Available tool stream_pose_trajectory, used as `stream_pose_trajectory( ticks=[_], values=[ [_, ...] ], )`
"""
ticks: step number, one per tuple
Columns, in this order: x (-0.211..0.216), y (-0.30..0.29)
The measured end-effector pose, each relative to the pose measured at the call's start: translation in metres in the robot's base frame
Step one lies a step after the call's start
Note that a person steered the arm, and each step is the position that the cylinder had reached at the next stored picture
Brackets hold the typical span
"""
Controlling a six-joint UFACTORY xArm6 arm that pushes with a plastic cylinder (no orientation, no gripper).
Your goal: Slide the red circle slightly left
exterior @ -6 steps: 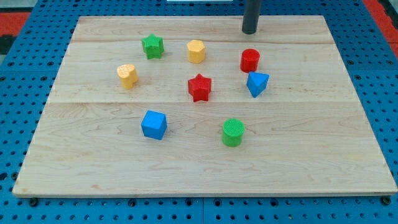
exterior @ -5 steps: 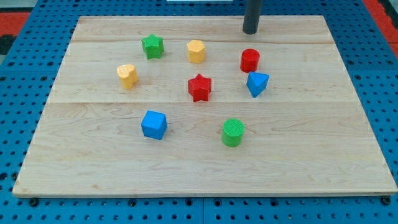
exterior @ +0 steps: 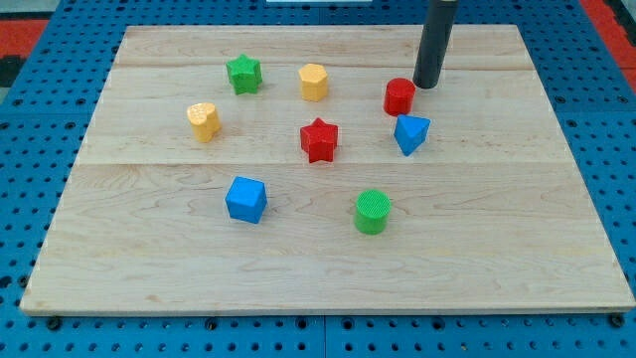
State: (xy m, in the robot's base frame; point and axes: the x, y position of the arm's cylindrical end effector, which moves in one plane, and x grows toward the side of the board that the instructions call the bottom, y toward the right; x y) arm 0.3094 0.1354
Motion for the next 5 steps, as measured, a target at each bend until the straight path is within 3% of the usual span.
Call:
stream_pose_trajectory(
  ticks=[2, 3, 4, 5],
  values=[
    [0.006, 0.0],
    [0.006, -0.06],
    [0.006, -0.067],
    [-0.007, -0.019]
  ],
)
